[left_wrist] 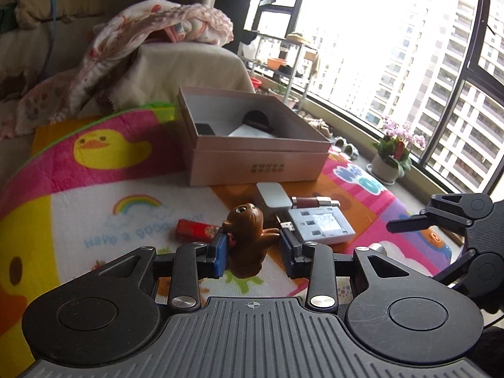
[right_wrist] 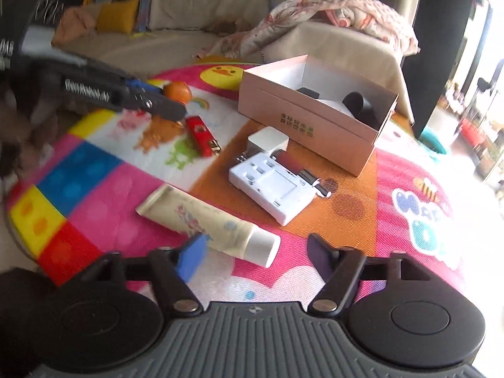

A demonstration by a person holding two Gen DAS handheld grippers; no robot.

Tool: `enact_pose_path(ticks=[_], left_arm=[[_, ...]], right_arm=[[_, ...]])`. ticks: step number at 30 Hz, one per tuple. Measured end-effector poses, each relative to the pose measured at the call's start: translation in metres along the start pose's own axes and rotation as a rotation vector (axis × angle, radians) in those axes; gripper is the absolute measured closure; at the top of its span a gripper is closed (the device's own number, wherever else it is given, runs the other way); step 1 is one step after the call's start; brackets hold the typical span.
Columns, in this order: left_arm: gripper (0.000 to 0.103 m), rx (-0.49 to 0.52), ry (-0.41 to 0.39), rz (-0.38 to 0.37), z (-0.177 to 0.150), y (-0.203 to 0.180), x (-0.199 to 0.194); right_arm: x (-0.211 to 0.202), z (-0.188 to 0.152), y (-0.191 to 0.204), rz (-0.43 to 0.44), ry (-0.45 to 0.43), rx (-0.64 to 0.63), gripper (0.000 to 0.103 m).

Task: Organize rigid objects

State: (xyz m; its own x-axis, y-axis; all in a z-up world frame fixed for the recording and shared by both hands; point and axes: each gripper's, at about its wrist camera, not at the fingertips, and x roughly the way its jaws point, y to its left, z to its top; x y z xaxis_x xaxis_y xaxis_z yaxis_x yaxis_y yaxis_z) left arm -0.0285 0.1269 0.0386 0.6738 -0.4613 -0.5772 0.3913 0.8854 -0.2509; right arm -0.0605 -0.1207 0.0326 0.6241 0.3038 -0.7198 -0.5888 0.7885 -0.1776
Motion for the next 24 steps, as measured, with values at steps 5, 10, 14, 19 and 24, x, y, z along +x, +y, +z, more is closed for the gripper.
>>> enact_pose_path(ticks=[5,10,14,19,24], left_arm=[[0.065,-0.109,-0.004,-0.007,-0.009,0.022,-0.010],[0.065,-0.180,-0.060,0.034,-0.020,0.030,-0.021],[0.065,-0.208,-0.061,0.047,-0.035,0.027,-0.022],[0.065,-0.181,-0.027,0.062,-0.047,0.013,-0.027],[0.065,-0.114,0.014,0.055,-0.051,-0.009,-0.026]], right_arm=[[0.021,0.000,0.028,-0.048,-0.004,-0.233,0.032],[0.039,0.036,0.020,0.097,0.094,-0.052,0.060],[0.042,0.047,0.016,0.281,0.108,0.112,0.061],[0.042,0.034,0.033,0.161,0.024,0.004,0.054],[0.033,0.025,0.042,0.157,-0.010,-0.025,0.066]])
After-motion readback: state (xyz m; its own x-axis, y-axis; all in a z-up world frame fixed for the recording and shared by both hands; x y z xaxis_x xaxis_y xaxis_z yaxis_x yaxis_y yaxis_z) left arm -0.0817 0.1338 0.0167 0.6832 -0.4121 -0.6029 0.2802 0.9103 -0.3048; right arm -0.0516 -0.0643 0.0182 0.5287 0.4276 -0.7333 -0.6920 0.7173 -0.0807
